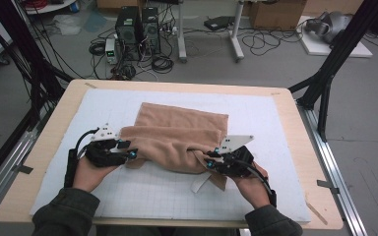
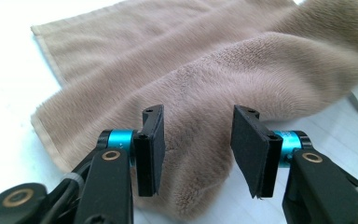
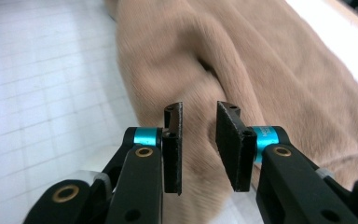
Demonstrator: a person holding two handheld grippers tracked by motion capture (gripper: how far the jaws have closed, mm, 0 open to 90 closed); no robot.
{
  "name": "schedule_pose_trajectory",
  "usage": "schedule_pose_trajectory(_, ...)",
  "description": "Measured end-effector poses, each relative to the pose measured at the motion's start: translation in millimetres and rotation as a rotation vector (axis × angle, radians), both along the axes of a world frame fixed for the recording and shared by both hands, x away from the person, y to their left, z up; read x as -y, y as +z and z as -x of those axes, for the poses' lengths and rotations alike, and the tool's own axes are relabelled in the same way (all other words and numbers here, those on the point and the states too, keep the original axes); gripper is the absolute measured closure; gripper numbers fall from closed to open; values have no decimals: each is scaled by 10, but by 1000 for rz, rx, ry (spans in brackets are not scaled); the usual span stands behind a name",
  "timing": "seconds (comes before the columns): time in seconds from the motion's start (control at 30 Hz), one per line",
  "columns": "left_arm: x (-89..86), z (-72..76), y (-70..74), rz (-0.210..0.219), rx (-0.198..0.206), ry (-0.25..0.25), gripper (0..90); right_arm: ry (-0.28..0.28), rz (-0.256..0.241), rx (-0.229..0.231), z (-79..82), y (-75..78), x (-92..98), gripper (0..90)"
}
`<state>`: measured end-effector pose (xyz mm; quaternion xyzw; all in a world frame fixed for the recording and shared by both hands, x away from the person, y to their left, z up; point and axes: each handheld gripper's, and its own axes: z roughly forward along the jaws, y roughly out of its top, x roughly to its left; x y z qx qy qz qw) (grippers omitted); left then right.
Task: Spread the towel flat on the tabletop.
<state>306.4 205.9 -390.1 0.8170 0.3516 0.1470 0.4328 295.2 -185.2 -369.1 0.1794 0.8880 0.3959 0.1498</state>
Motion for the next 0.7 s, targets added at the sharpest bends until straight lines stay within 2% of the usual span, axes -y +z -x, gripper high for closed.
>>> schedule_pose_trajectory(0.07, 2, 37, -71, -1, -24, -11, 533, 36, 11, 3, 26, 6, -72, 669)
schedule_pose_trajectory(0.17, 47, 40, -234, -18, -64, -25, 507, 67, 86, -10, -9, -97, -209, 618)
schedule_pose_trajectory(0.23, 97, 1, -349, -68, -80, -17, 496, 56, 141, -2, -63, -198, -278, 607)
schedule_pose_trajectory(0.3, 153, -61, -455, -112, -95, -2, 475, 11, 184, 4, -153, -295, -303, 630)
schedule_pose_trajectory(0.33, 177, -85, -496, -127, -91, 3, 492, -14, 189, -8, -206, -332, -299, 665)
schedule_pose_trajectory(0.37, 191, -91, -507, -119, -70, 13, 516, -31, 185, -15, -256, -358, -282, 710)
schedule_pose_trajectory(0.4, 209, -108, -497, -131, -67, 33, 568, -41, 185, -20, -294, -374, -265, 754)
schedule_pose_trajectory(0.47, 220, -131, -492, -154, -38, 41, 703, -59, 157, -56, -379, -399, -213, 810)
schedule_pose_trajectory(0.5, 212, -139, -488, -145, -42, 43, 737, -66, 153, -64, -403, -407, -195, 824)
schedule_pose_trajectory(0.6, 170, -107, -442, -121, -39, 34, 774, -61, 132, -101, -428, -412, -156, 848)
schedule_pose_trajectory(0.7, 116, -44, -340, -95, -31, 19, 776, -12, 115, -110, -343, -348, -158, 858)
